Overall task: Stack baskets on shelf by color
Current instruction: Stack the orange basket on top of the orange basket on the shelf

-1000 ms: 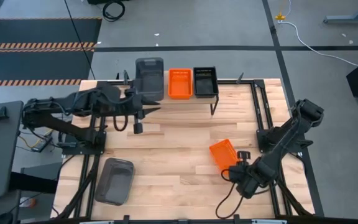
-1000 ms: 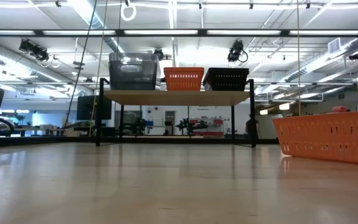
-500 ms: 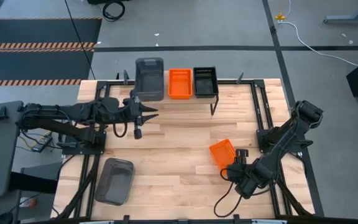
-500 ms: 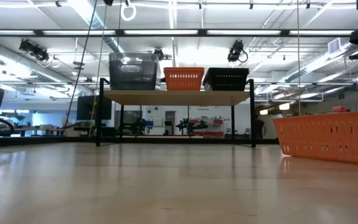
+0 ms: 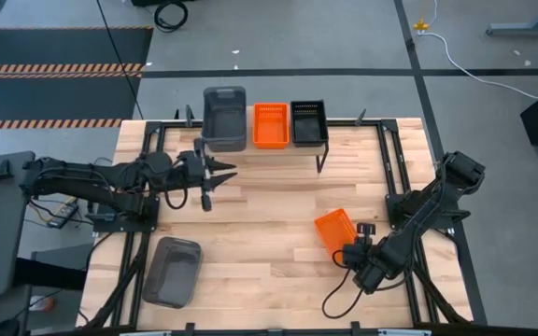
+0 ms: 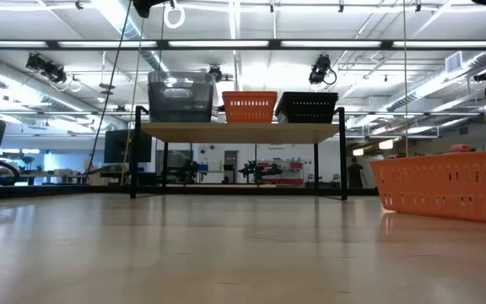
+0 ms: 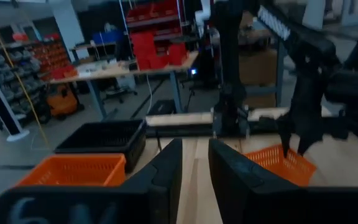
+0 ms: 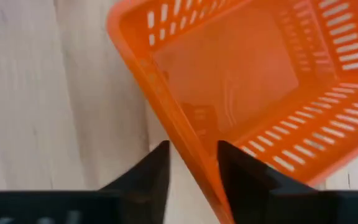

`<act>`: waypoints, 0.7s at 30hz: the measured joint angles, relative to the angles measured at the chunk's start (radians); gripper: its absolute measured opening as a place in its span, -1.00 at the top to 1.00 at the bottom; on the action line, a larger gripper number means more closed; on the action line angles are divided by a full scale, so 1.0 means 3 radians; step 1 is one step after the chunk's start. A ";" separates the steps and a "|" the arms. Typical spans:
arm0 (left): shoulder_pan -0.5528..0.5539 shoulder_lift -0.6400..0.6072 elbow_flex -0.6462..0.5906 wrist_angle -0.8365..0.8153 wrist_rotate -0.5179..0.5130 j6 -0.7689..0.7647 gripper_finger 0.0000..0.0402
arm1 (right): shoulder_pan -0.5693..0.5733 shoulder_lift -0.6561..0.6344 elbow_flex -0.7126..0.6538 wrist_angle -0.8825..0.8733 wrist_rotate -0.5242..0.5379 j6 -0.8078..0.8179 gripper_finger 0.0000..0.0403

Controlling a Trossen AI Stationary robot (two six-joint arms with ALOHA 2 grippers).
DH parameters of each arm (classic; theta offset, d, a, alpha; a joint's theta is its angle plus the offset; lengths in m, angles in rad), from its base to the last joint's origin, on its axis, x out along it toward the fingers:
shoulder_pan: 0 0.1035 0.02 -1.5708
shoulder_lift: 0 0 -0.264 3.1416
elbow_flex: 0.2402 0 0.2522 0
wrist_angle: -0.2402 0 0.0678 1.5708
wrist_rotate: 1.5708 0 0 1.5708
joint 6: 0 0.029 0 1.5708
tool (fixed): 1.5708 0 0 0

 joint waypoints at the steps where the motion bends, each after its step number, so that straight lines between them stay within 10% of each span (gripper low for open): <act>1: -0.0001 -0.0001 0.0000 0.0055 0.0000 -0.0001 0.57 | 0.0000 0.0000 0.0000 0.0020 0.0002 -0.0024 0.40; 7: -0.0102 -0.0003 0.0003 0.0112 0.0000 -0.0019 0.61 | -0.0004 -0.0001 0.0000 0.0105 0.0037 -0.0112 0.93; 21: -0.0450 -0.0001 0.0003 0.0410 0.0000 0.0093 0.62 | -0.0494 -0.0001 0.0462 0.0141 0.0187 -0.0879 0.94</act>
